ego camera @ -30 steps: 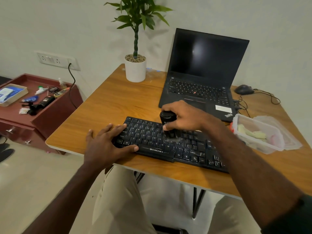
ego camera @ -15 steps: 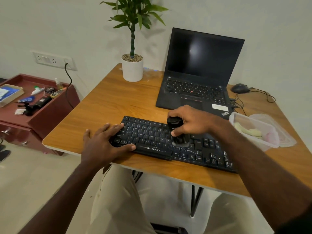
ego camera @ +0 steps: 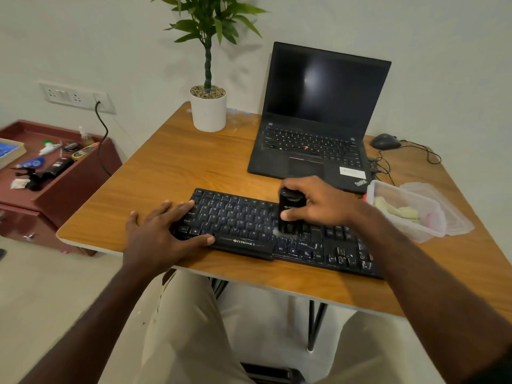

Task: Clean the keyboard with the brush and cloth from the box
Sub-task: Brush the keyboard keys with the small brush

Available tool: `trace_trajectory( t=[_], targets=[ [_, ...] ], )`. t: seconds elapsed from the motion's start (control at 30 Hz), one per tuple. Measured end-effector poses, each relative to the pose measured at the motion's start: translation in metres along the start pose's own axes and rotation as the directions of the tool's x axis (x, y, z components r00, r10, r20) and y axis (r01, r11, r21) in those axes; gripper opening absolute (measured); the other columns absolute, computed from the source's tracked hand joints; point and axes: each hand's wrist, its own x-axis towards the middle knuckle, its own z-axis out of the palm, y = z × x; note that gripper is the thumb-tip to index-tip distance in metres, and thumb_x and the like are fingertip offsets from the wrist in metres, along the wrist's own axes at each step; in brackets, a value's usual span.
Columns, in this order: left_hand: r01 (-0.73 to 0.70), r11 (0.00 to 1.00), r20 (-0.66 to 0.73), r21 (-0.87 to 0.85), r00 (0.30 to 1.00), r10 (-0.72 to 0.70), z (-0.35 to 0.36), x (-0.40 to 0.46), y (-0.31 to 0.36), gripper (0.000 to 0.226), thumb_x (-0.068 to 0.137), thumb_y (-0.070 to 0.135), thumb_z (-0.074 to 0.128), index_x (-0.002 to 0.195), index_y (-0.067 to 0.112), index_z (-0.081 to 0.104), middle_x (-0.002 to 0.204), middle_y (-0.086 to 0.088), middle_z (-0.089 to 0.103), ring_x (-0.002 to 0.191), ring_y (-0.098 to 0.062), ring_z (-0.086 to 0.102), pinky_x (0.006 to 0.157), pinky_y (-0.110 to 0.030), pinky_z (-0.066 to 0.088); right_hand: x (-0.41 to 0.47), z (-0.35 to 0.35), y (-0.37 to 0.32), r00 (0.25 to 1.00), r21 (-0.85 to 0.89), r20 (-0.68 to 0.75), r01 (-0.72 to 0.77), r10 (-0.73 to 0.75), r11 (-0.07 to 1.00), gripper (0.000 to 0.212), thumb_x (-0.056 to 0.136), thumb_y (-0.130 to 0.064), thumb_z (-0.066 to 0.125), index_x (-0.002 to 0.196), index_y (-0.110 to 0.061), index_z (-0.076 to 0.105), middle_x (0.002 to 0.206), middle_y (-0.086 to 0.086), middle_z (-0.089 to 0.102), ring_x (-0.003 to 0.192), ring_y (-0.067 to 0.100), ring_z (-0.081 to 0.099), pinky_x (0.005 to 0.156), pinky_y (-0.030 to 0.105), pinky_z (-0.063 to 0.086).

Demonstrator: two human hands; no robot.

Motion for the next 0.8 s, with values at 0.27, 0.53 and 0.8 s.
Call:
trace_trajectory(
  t=[0.27,0.53,0.8],
  targets=[
    [-0.001,1.0,-0.009,-0.018,1.0,0.001,-0.001,0.0,0.002,0.106,0.053,0.095,0.042,0.143,0.04,0.047,0.152,-0.004,0.046,0.144,-0.02,0.035,0.118,-0.054,0.006,0.005,0.001,-0.012,0.978,0.099,-0.201,0.071,-0.05,0.993,0.025,0.085,-0.021,0.08,0.097,-0.011,0.061,0.089,0.002,0.066,0.083,0.02,0.066,0.069,0.033,0.053],
    [-0.011,1.0,-0.001,-0.002,1.0,0.011,0.0,0.0,0.0,0.105,0.054,0.096,0.042,0.143,0.04,0.047,0.152,-0.005,0.046,0.143,-0.021,0.036,0.118,-0.054,0.007,-0.008,0.002,0.002,0.999,0.003,-0.027,0.032,-0.032,0.999,0.021,0.09,-0.025,0.075,0.102,-0.018,0.06,0.092,-0.005,0.064,0.085,0.007,0.064,0.071,0.027,0.052],
    [-0.012,1.0,-0.005,0.008,1.0,0.012,0.002,0.001,-0.002,0.105,0.055,0.097,0.041,0.143,0.04,0.047,0.152,-0.008,0.045,0.143,-0.022,0.035,0.118,-0.055,0.007,-0.035,-0.034,0.022,0.988,0.069,-0.144,-0.047,0.056,0.996,0.021,0.084,-0.017,0.08,0.096,-0.011,0.063,0.087,0.005,0.067,0.081,0.019,0.066,0.068,0.037,0.05]
  ],
)
